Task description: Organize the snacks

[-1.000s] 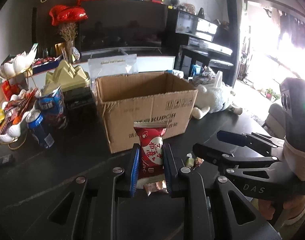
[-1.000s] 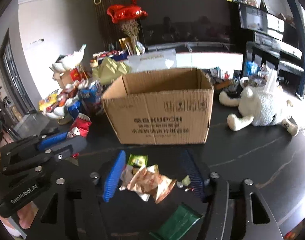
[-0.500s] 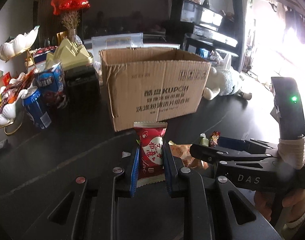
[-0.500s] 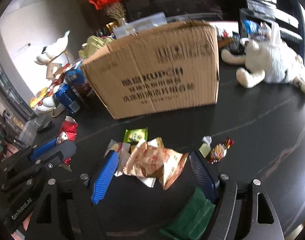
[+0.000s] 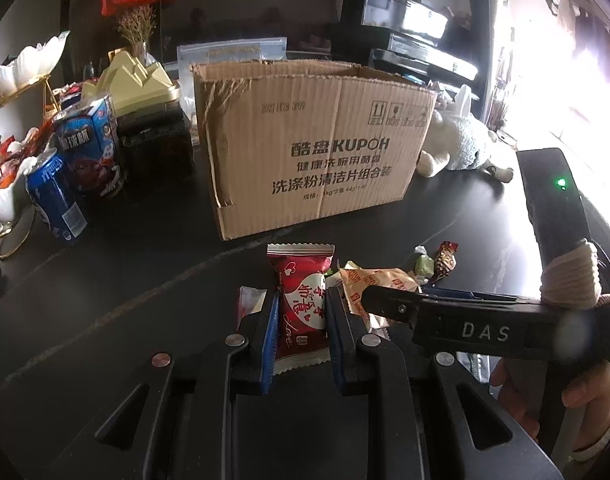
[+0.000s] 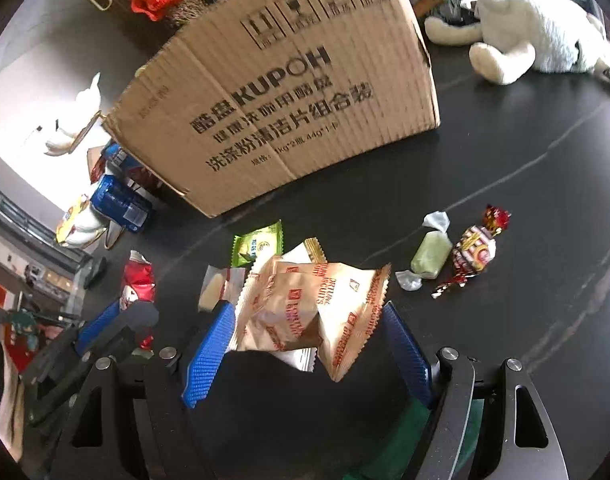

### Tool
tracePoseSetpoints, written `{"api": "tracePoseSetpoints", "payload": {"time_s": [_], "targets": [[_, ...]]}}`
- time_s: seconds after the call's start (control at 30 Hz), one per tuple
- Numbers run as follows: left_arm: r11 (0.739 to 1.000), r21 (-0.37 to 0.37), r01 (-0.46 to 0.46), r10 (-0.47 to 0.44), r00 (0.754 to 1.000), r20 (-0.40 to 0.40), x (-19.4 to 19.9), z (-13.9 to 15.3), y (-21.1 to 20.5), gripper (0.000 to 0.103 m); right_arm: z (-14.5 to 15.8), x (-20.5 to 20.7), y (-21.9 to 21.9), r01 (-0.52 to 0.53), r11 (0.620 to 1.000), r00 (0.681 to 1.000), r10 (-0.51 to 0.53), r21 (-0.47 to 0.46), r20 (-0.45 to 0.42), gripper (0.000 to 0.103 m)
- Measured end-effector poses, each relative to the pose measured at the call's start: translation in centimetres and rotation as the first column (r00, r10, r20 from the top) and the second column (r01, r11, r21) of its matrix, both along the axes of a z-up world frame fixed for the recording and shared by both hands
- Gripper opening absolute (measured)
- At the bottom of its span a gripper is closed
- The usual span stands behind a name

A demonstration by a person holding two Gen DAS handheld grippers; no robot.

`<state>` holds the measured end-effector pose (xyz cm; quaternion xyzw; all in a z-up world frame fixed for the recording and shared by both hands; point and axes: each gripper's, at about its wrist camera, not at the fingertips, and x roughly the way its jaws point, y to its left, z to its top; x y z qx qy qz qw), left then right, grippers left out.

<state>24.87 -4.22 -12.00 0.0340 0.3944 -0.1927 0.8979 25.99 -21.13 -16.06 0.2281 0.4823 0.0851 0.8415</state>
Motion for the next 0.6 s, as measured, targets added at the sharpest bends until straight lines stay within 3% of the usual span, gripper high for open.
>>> {"api": "tracePoseSetpoints", "payload": {"time_s": [0.2, 0.3, 0.33, 0.6], "targets": [[1.0, -0.008, -0.009, 0.009, 1.0, -0.025, 0.6, -0.8, 0.3, 0.023, -0.2, 0.5, 0.6, 0.004, 1.0, 1.0, -0.004, -0.023, 0.001, 0.076], [1.0, -0.009, -0.02, 0.019, 0.999, -0.032, 0.9, -1.1, 0.4, 0.023, -0.2, 0.5, 0.8, -0.006, 0.999, 1.0, 0.006, -0.039, 0.006, 0.069], [1.0, -0.01, -0.022, 0.022, 0.999, -0.035, 0.9, -1.1, 0.5, 0.023, -0.2, 0.5, 0.8, -0.011, 0.999, 1.0, 0.011, -0.04, 0.009, 0.06], [0.998, -0.04, -0.047, 0.044, 0.997, -0.056, 1.2, -0.9, 0.8, 0.023, 0.7, 0.2, 1.5, -0.009, 0.993, 0.998, 0.016, -0.115, 0.065, 0.054]]}}
